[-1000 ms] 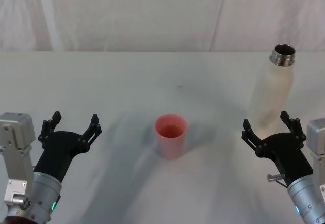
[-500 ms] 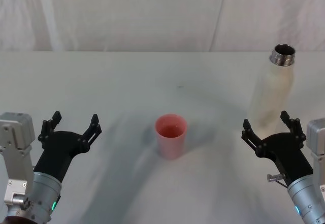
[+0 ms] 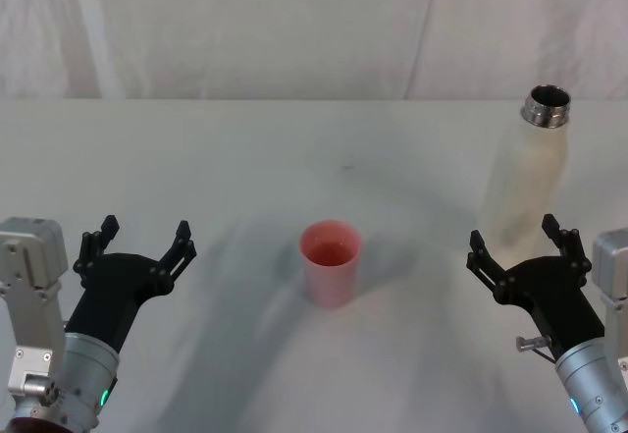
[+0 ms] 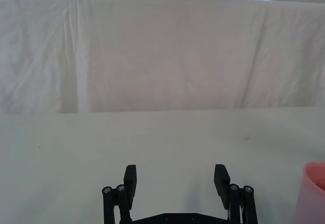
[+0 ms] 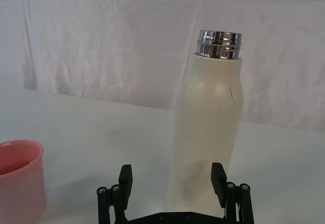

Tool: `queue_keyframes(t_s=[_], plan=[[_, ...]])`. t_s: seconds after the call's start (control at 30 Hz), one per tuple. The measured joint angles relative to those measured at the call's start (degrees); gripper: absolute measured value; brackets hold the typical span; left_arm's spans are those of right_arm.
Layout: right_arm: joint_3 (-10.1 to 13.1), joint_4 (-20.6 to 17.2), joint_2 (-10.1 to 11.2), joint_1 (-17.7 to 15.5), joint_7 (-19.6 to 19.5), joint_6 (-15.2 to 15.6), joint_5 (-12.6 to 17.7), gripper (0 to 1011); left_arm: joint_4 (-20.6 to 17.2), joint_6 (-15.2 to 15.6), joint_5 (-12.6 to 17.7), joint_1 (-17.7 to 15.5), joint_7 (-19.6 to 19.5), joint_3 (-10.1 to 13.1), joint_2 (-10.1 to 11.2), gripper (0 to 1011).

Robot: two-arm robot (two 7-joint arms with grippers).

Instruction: Grasp the thermos with one hand and pour water into the cup lid.

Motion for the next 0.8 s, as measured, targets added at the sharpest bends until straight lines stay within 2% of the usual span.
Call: queue_keyframes(t_s=[0.13,0.47,0.8], plan=[[0.1,0.0,-0.1,-0.1,0.0,0.0,0.0,1001,0.0,0.0,0.0,0.0,0.0,0.0,0.0,1001],[3.1,-0.7,-1.1,-0.8,0.1,-0.4,-0.7,1001,0.0,0.0,0.0,0.0,0.0,0.0,0.0,1001],[4.9,0.2,-2.2,0.8,2.1,0.0,-1.1,1001,0.0,0.0,0.0,0.0,0.0,0.0,0.0,1001]])
